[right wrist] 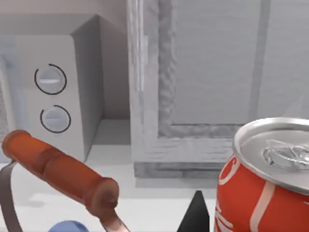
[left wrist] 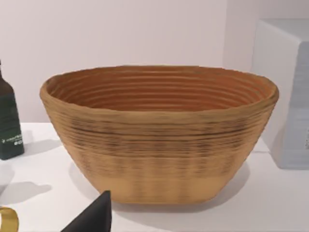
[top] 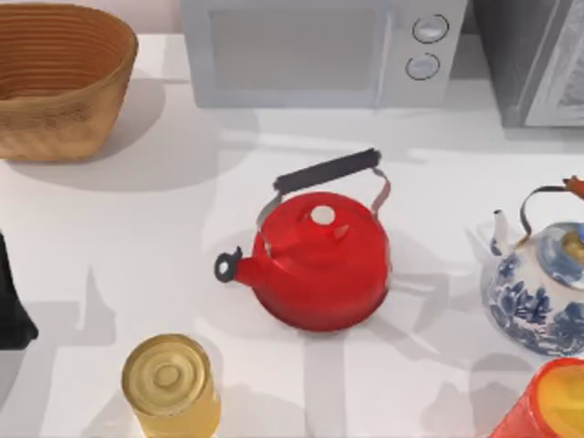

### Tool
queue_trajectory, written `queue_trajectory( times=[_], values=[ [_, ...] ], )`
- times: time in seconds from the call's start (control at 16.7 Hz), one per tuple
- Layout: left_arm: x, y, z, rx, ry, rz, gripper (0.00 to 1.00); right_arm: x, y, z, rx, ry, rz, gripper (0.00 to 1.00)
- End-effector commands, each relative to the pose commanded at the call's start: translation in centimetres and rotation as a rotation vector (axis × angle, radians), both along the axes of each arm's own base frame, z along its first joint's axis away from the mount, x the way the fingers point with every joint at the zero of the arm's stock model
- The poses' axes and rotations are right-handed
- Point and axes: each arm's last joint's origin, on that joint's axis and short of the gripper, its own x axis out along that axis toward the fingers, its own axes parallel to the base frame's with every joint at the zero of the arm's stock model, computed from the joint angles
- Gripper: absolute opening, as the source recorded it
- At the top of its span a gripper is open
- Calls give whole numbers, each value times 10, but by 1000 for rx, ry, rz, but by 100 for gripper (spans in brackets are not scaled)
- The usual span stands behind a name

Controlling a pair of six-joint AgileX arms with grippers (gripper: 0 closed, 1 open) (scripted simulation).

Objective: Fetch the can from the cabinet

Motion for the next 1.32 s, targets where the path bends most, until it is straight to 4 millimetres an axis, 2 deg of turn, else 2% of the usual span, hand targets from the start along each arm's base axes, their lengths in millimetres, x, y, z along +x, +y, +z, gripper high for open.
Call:
queue_trajectory(
  times=[0.18,0.48,0.72,0.9,1.32],
  values=[
    [0,0,0,0,0,0,100,1,-1,9,13,-20,-4,0],
    [0,0,0,0,0,0,100,17,-7,44,55,-56,-1,0],
    [0,0,0,0,0,0,100,41,-13,68,79,-74,24,0],
    [0,0,0,0,0,0,100,63,-19,78,87,-78,43,0],
    [0,0,0,0,0,0,100,116,-36,82,87,-76,92,0]
  ],
)
